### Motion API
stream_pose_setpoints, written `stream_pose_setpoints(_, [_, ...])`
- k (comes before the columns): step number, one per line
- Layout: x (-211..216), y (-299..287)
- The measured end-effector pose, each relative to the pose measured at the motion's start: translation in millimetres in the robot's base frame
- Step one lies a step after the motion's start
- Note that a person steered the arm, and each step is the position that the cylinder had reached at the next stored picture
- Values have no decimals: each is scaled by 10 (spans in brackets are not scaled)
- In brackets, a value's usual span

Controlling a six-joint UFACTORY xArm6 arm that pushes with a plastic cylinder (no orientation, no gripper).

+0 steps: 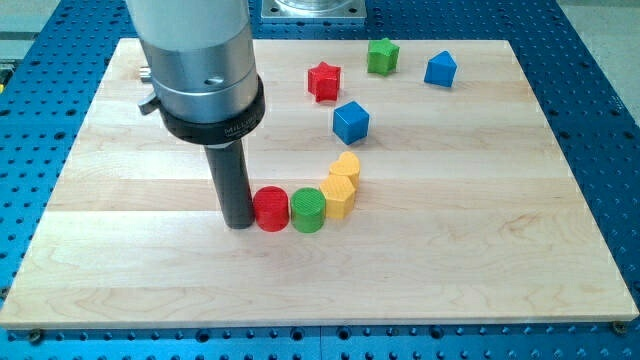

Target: Move the hexagon to the bottom left of the yellow heart

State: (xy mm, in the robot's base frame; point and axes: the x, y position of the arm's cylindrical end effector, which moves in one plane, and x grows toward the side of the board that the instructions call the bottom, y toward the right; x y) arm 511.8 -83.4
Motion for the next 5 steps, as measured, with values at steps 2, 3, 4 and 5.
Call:
stream_pose_setpoints(2, [-108, 3])
stream_pose_setpoints(3, [-496, 3])
stream_pose_setpoints(4, [-538, 535])
stream_pose_setpoints(5, [-516, 849])
